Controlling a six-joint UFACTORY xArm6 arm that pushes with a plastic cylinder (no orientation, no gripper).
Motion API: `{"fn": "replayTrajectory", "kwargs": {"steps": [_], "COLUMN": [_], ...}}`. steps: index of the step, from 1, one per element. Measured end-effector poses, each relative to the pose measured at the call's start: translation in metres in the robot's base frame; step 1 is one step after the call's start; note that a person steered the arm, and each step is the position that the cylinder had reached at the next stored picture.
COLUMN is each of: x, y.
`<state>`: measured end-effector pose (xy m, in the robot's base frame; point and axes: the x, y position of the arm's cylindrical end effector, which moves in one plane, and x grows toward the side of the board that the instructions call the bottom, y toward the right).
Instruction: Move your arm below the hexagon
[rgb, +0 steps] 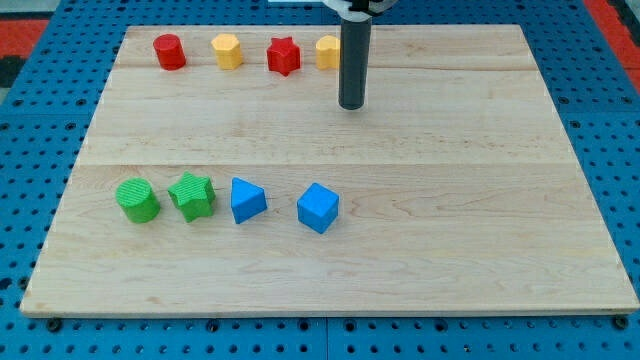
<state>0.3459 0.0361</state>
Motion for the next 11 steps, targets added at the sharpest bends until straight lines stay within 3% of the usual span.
{"fn": "replayTrajectory", "kwargs": {"steps": [2, 3, 4, 5, 6, 7, 8, 9, 11], "x": [0.0, 0.013, 0.068, 0.032, 0.027, 0.005, -0.005, 0.014, 0.077], "y": [0.002, 0.048, 0.057, 0.032, -0.074, -0.138, -0.148, -0.17, -0.104]}}
